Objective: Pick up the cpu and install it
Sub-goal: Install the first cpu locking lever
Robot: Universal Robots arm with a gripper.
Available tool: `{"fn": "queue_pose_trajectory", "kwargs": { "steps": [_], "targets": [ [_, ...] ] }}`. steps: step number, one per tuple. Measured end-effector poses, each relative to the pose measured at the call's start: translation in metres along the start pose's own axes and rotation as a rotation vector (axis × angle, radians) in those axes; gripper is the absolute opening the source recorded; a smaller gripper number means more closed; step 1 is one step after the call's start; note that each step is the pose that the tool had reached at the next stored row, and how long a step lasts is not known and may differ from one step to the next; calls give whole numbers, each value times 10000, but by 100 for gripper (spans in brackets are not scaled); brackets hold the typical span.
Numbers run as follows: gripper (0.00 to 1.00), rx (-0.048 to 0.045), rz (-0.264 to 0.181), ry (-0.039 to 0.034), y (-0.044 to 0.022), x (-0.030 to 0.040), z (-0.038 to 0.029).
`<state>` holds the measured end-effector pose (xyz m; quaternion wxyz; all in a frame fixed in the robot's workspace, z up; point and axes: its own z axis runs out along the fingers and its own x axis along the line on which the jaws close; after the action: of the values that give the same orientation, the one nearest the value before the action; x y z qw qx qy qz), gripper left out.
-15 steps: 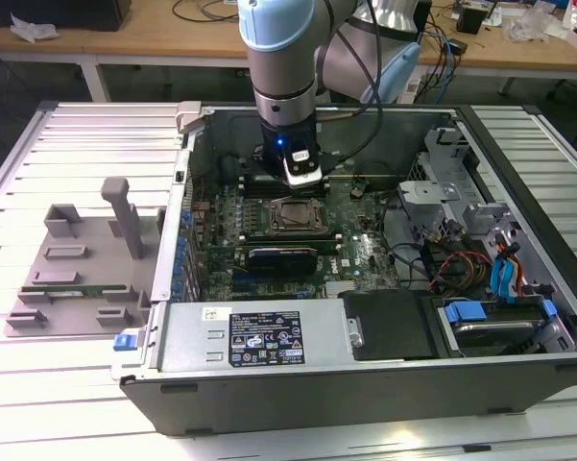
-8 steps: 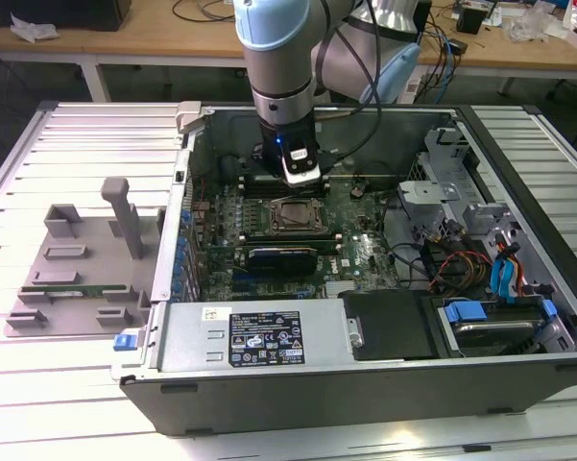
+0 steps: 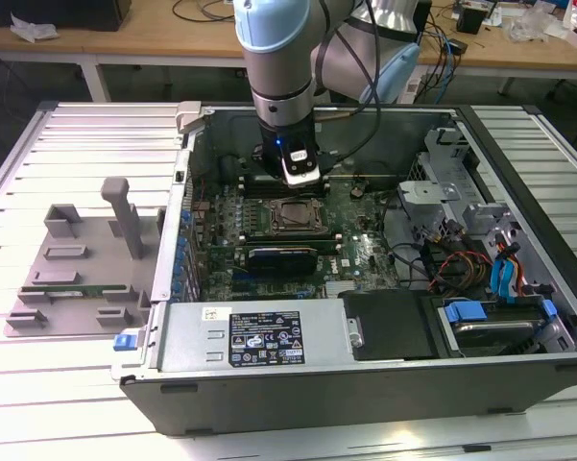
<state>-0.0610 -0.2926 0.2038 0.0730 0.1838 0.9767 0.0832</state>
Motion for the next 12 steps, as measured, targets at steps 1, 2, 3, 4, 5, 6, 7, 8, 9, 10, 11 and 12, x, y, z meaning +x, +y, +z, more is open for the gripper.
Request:
{"fn": "queue_pose_trajectory", "kwargs": {
  "steps": [1,2,3,4,5,6,7,8,9,10,11,12],
  "targets": [
    [11,36,-8,-14,-3,1,14],
    [11,65,-13,-24,-4,3,24],
    [11,79,-16,-30,-5,3,30],
    [11,92,-18,-34,-6,4,33],
    [11,115,-22,-41,-7,4,38],
    [11,125,-24,-45,-8,5,41],
    [11,127,-25,-45,-9,5,43],
    [11,128,-24,-46,-9,5,45],
    [11,126,-24,-47,-8,5,46],
    [11,118,-24,-47,-8,5,49],
    [11,120,-21,-47,-5,-2,52],
    [11,124,-24,-47,-2,-13,53]
  ]
}}
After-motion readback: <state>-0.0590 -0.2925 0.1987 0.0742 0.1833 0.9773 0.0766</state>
